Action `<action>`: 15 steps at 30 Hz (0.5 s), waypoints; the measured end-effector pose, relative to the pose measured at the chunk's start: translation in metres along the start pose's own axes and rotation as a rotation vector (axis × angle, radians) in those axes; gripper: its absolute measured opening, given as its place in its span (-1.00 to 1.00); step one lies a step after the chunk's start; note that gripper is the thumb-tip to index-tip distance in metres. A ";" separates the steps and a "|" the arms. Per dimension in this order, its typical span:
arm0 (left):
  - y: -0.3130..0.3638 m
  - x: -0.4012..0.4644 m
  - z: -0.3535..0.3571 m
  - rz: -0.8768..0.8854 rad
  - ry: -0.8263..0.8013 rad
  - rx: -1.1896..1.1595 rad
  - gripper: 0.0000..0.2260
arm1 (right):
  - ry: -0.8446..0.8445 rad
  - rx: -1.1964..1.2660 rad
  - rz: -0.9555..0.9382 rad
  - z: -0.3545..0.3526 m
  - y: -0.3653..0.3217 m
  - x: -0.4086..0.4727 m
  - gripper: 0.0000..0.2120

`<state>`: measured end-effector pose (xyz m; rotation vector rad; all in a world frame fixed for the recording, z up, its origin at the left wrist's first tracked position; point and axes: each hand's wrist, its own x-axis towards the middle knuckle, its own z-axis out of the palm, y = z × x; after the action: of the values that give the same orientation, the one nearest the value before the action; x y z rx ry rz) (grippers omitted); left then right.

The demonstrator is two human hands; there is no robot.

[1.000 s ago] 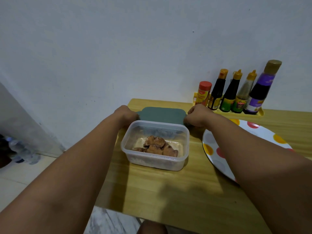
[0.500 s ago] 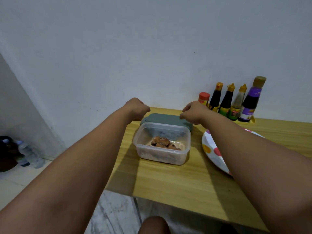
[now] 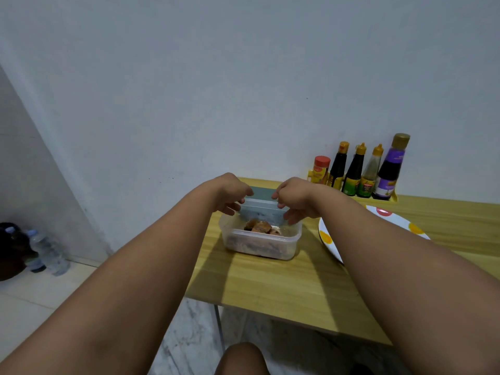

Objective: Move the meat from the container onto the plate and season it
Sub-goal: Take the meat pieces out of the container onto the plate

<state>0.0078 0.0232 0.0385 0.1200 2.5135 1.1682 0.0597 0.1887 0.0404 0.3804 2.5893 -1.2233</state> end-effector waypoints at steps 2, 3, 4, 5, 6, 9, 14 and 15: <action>-0.001 -0.002 0.005 -0.020 -0.026 0.022 -0.70 | -0.048 -0.038 0.026 0.005 -0.002 -0.002 -0.66; -0.001 -0.002 0.008 -0.036 -0.044 0.032 -0.67 | -0.065 -0.040 0.039 0.007 -0.002 -0.002 -0.64; -0.001 -0.003 0.010 -0.054 -0.062 0.040 -0.65 | -0.080 -0.040 0.054 0.009 -0.002 -0.003 -0.62; -0.002 -0.004 0.013 -0.074 -0.083 0.045 -0.63 | -0.090 -0.036 0.071 0.012 -0.002 -0.003 -0.60; -0.001 -0.004 0.016 -0.092 -0.102 0.053 -0.60 | -0.093 -0.032 0.089 0.015 -0.002 -0.005 -0.59; 0.001 -0.004 0.024 -0.142 -0.147 0.078 -0.53 | -0.085 -0.053 0.109 0.023 0.000 -0.001 -0.61; 0.000 0.001 0.032 -0.185 -0.162 0.102 -0.44 | -0.059 -0.072 0.145 0.028 -0.002 0.006 -0.58; -0.001 0.003 0.033 -0.196 -0.164 0.114 -0.40 | -0.065 -0.072 0.166 0.030 -0.003 0.006 -0.58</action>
<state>0.0171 0.0471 0.0169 -0.0015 2.3850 0.9014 0.0569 0.1646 0.0220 0.5197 2.4826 -1.0661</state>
